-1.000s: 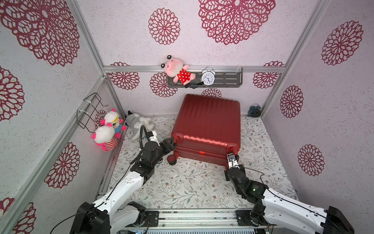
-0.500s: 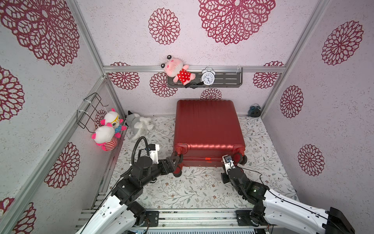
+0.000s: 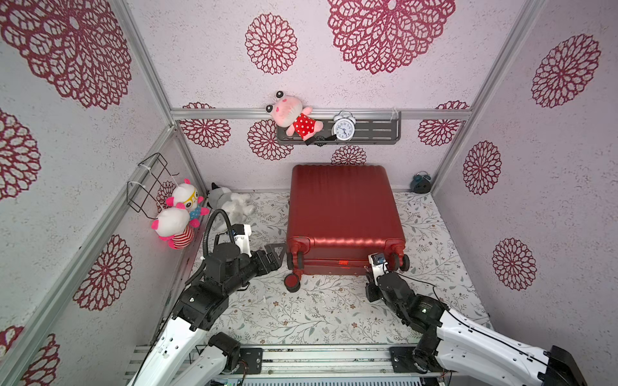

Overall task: Open the suitcase zippers
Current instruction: Unzip the zipper on the suitcase.

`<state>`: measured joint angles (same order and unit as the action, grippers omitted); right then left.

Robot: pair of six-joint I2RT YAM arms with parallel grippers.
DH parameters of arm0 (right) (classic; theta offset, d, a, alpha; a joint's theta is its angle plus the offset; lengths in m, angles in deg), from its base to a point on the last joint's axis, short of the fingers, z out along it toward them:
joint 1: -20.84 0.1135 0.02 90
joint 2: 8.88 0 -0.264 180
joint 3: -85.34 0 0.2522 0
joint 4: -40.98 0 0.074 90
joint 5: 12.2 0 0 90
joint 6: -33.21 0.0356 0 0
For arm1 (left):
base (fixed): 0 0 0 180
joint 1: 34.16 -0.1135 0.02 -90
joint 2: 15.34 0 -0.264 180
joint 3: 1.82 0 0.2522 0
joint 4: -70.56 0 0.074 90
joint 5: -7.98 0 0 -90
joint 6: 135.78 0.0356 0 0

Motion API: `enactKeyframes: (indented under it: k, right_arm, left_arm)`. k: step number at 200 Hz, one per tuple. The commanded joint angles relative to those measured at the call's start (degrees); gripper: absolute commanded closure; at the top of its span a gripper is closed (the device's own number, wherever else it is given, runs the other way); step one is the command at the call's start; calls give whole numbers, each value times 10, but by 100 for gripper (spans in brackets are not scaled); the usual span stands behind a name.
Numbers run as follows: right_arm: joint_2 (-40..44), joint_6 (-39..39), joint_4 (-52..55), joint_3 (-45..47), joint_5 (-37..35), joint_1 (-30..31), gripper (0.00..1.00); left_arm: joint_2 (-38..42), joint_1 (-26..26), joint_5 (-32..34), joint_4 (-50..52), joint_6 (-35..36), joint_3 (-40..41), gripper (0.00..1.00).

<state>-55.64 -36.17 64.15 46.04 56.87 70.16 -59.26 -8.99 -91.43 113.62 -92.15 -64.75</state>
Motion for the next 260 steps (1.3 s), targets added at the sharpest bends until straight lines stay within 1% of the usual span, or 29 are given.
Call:
enactKeyframes:
  k: [1, 20, 48, 70, 95, 120, 143, 173, 204, 231, 260]
  right_arm:
    - [0, 15, 17, -36, 96, -33, 100]
    - [-16, 3, 12, -47, 127, -72, 100]
    - [-45, -13, -9, -54, 173, -128, 100]
    - [-57, -26, -30, -48, 183, -139, 100]
    - [-39, -37, -84, -12, 213, -134, 100]
    - [-19, -51, -125, 20, 202, -98, 100]
    - [-33, -59, -151, 26, 167, -42, 100]
    - [-82, -73, -207, 20, 130, 40, 100]
    - [-160, -88, -267, 1, 105, 96, 100]
    - [-215, -85, -284, -25, 65, 122, 100]
    - [-223, -72, -284, -31, 37, 125, 100]
  left_arm:
    - [-29, -21, -48, -20, 20, -5, 2]
    - [-56, -36, -81, -50, 17, 1, 2]
    - [-84, -43, -105, -89, 12, 5, 2]
    - [-116, -43, -135, -116, 10, 4, 3]
    - [-129, -43, -149, -136, 10, 16, 3]
    - [-144, -43, -156, -156, 6, 27, 3]
    - [-167, -38, -178, -178, -5, 30, 4]
    - [-187, -11, -169, -205, -14, 35, 5]
    - [-212, 26, -161, -244, -30, 44, 5]
    - [-225, 73, -131, -270, -41, 50, 6]
    - [-255, 120, -108, -309, -57, 50, 6]
